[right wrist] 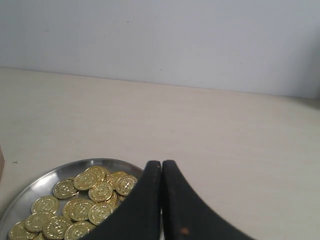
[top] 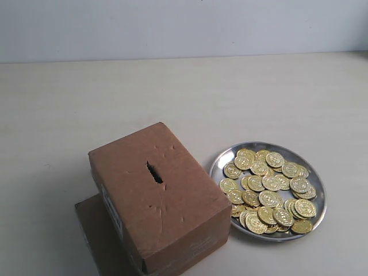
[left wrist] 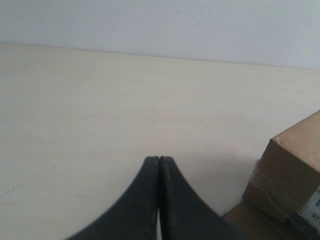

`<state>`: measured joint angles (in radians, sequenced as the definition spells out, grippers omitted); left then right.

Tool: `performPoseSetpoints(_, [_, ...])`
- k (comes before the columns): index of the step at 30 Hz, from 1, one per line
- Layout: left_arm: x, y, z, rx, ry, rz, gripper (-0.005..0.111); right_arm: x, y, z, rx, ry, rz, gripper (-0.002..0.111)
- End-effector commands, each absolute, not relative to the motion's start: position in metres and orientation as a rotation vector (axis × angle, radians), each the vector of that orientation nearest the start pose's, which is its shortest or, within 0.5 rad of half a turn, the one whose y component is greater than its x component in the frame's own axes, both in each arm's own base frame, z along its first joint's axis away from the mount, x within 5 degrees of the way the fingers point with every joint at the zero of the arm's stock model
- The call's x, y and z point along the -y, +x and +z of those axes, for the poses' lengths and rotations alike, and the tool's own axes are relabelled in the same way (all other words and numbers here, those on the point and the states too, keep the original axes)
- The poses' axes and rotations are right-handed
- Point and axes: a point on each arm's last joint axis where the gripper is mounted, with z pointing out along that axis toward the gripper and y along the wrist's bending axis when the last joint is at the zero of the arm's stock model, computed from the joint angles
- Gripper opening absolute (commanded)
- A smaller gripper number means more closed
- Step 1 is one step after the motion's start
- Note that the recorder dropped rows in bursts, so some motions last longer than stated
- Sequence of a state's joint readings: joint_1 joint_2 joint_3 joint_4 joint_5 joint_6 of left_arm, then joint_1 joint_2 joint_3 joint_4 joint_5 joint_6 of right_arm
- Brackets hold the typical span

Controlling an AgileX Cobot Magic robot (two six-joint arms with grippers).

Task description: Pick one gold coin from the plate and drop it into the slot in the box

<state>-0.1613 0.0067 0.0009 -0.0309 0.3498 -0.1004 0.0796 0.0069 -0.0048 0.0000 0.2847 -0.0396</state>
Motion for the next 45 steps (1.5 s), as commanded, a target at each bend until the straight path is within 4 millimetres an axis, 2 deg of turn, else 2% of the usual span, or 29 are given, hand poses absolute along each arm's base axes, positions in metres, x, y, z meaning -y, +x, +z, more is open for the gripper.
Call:
performPoseSetpoints(1, [0.0097,0.0525,0.1818,-1.835,0.066,-0.195,0.000,-0.0040,0.0545,0.1874,-1.765,-0.106,0.020,0.000])
performPoseSetpoints(12, [0.0119,0.0521,0.1817,-1.830,0.148,-0.168,0.000,-0.0040,0.0545,0.1874,-1.765,-0.106,0.020,0.000])
performPoseSetpoints(18, [0.0138,0.0517,0.1820,-1.832,0.115,-0.225,0.000,-0.0040,0.0545,0.1874,-1.765,-0.106,0.020,0.000])
performPoseSetpoints(45, [0.0137,0.0517,0.1818,-1.834,0.113,-0.223,0.000,-0.0040,0.0545,0.1874,-1.765,-0.106,0.020,0.000])
